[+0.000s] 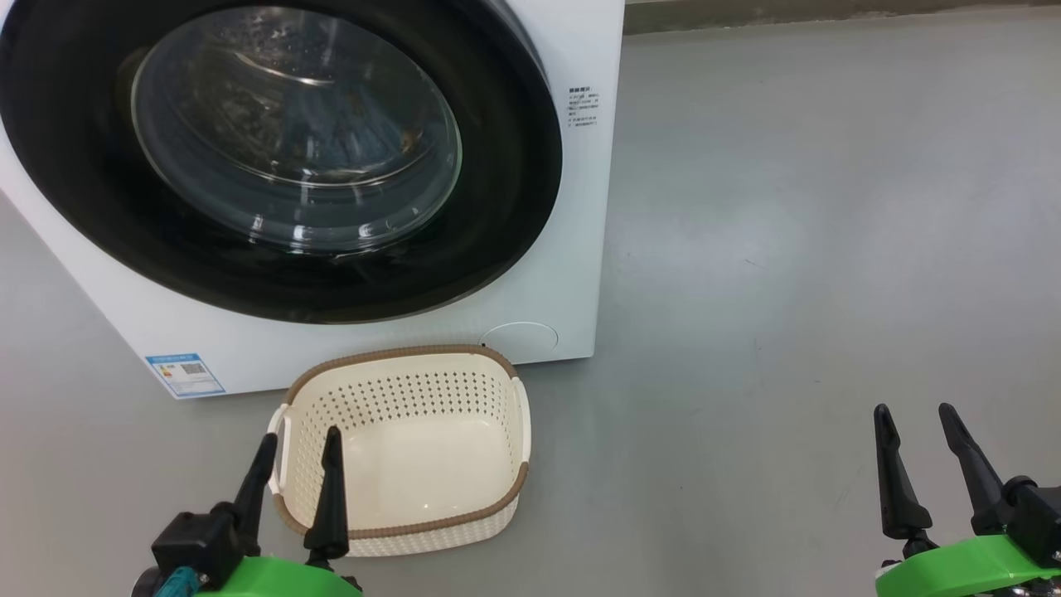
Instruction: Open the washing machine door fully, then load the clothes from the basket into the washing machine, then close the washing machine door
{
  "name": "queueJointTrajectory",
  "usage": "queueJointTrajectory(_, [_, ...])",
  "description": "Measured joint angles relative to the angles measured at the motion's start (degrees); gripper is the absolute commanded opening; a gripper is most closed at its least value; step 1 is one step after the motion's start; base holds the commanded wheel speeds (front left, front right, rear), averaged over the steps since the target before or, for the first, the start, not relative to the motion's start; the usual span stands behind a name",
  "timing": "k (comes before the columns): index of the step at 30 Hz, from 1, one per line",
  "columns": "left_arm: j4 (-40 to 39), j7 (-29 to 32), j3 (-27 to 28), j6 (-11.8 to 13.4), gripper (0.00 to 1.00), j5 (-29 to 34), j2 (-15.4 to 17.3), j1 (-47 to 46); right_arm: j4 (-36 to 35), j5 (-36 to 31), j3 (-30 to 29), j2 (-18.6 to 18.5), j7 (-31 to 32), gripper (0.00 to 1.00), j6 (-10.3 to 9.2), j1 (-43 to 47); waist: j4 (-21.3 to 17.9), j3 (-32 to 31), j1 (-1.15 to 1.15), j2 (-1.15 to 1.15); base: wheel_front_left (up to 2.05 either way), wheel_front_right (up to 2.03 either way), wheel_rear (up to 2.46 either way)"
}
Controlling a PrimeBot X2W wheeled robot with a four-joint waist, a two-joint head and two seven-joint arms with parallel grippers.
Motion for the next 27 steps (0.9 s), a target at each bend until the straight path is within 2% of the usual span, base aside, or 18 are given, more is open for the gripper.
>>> queueJointTrajectory(15, [0.9,0.0,0.0,0.0,1.00,-0.3,0.0,0.0,0.0,0.1,0.0,0.0,-0.1,1.00,0.00,0.0,0.3,0.4,0.00,0.00,0.00,0.00,0.00])
queueJointTrajectory(27, [2.4,0.0,0.0,-1.5,1.00,-1.1,0.0,0.0,0.1,0.1,0.2,0.0,-0.2,1.00,0.00,0.0,0.3,0.2,0.00,0.00,0.00,0.00,0.00])
